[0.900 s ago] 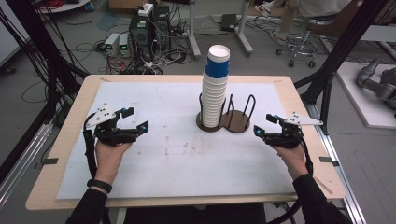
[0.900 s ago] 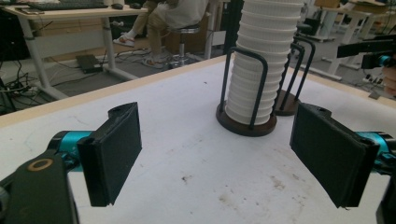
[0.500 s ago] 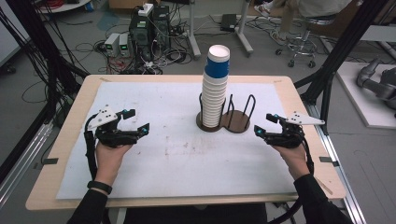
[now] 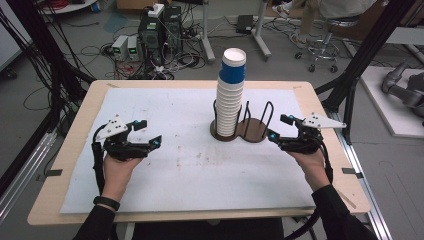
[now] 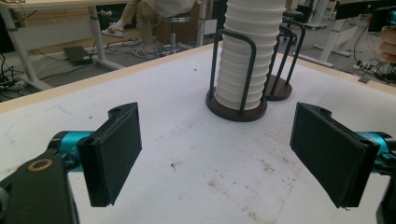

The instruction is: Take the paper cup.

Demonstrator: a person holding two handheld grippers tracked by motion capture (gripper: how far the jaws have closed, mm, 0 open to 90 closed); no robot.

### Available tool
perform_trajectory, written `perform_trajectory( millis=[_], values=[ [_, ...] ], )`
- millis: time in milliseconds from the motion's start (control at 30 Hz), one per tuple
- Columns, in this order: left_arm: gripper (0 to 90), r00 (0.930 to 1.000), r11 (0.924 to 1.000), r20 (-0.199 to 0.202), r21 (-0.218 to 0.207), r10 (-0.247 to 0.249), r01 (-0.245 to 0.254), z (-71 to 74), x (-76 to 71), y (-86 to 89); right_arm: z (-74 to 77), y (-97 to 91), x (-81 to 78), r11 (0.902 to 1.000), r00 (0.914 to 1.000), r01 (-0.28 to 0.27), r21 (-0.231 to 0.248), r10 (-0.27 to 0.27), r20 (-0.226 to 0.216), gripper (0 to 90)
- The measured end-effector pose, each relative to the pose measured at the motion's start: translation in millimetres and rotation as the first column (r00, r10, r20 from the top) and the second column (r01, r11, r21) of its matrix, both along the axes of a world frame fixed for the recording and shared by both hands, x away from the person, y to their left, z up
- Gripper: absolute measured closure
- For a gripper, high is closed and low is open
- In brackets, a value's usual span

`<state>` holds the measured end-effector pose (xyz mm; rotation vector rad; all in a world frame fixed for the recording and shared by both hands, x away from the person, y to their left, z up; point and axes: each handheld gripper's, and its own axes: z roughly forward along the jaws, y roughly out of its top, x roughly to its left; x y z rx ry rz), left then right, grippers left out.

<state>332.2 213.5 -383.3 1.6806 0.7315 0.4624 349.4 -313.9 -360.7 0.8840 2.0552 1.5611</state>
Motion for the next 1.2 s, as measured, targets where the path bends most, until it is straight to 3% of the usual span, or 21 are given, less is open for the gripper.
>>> perform_trajectory(
  millis=[200, 267, 400, 667, 1200],
  values=[
    [16.6, 1.0000, 0.9999, -0.003, -0.011, -0.002, 0.002, 0.3, -1.1, 3.4, 8.4, 11.3, 7.1, 0.9997, 0.9996, -0.022, 0.007, 0.021, 0.016, 18.3],
    [16.5, 0.9999, 0.9999, -0.008, -0.012, -0.008, 0.008, -0.3, -1.0, 3.2, 14.4, 16.9, 16.2, 0.9993, 0.9994, -0.034, 0.014, 0.034, -0.001, 18.2],
    [15.9, 0.9996, 0.9997, -0.017, -0.011, -0.024, 0.023, -1.5, -0.5, 1.6, 22.4, 25.4, 27.7, 0.9989, 0.9989, -0.044, 0.014, 0.043, 0.017, 18.2],
    [14.9, 0.9991, 0.9994, -0.027, -0.014, -0.031, 0.031, -3.3, 1.5, 1.0, 29.7, 47.1, 50.1, 0.9959, 0.9959, -0.089, -0.012, 0.089, 0.011, 18.2],
    [13.7, 0.9986, 0.9988, -0.037, -0.030, -0.039, 0.038, -4.5, 2.9, 0.1, 38.7, 77.8, 79.8, 0.9957, 0.9957, -0.093, 0.005, 0.093, 0.005, 16.1]
  ],
)
